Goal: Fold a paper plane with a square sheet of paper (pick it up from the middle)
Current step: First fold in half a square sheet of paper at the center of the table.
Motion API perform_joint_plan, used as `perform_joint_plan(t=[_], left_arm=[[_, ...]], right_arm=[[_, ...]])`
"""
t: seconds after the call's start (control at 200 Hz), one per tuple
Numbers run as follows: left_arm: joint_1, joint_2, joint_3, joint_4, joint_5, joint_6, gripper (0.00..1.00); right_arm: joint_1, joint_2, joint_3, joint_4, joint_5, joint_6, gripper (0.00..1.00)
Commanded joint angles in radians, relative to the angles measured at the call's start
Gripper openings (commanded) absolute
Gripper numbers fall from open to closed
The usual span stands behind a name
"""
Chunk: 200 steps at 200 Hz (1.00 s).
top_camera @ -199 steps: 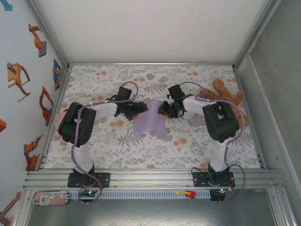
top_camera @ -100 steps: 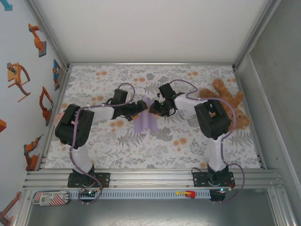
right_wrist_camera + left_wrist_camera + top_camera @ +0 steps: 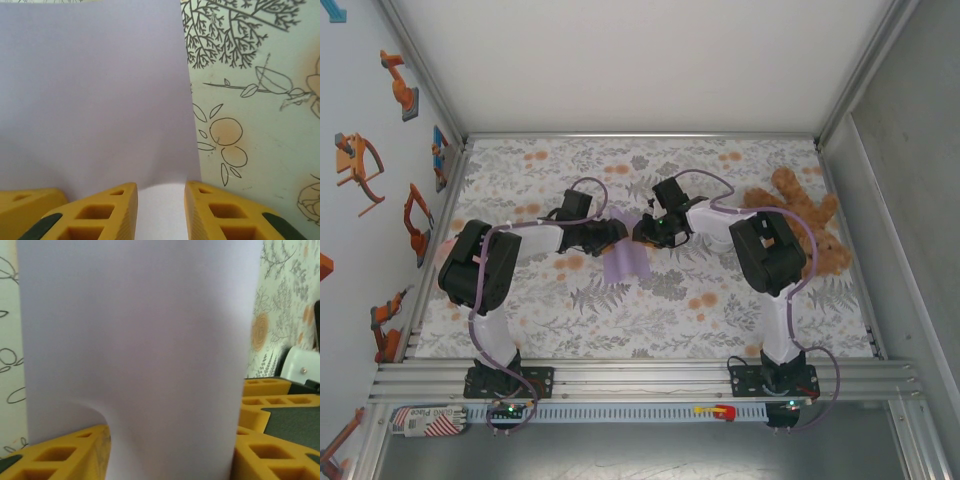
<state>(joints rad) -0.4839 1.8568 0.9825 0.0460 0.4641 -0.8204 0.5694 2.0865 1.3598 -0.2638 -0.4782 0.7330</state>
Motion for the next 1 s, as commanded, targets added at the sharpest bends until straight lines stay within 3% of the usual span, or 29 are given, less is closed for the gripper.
perform_joint_plan(t=[0.0,0.185,0.421,0.671,0.866,0.997], left_arm=[[0.011,-0.012,0.031,-0.046,-0.008,0.039,0.50],[0.037,-0.068,0.026,-0.027,0.017,0.062,0.33],[0.078,-0.197,0.046,0.003,0.101,0.076,0.29],[0.123,-0.244,0.089,0.164,0.333,-0.050,0.29],[0.135,-0.253,0.103,0.300,0.403,-0.170,0.29],[0.136,-0.245,0.105,0.379,0.430,-0.232,0.29]], right_arm=[[-0.003,-0.053,-0.027,-0.009,0.037,-0.024,0.31],[-0.063,-0.207,-0.120,0.071,0.085,-0.007,0.32],[-0.180,-0.372,-0.196,0.231,-0.060,0.011,0.44],[-0.207,-0.351,-0.179,0.526,-0.396,0.146,0.70],[-0.203,-0.296,-0.153,0.656,-0.456,0.246,0.77],[-0.185,-0.259,-0.120,0.642,-0.472,0.248,0.78]])
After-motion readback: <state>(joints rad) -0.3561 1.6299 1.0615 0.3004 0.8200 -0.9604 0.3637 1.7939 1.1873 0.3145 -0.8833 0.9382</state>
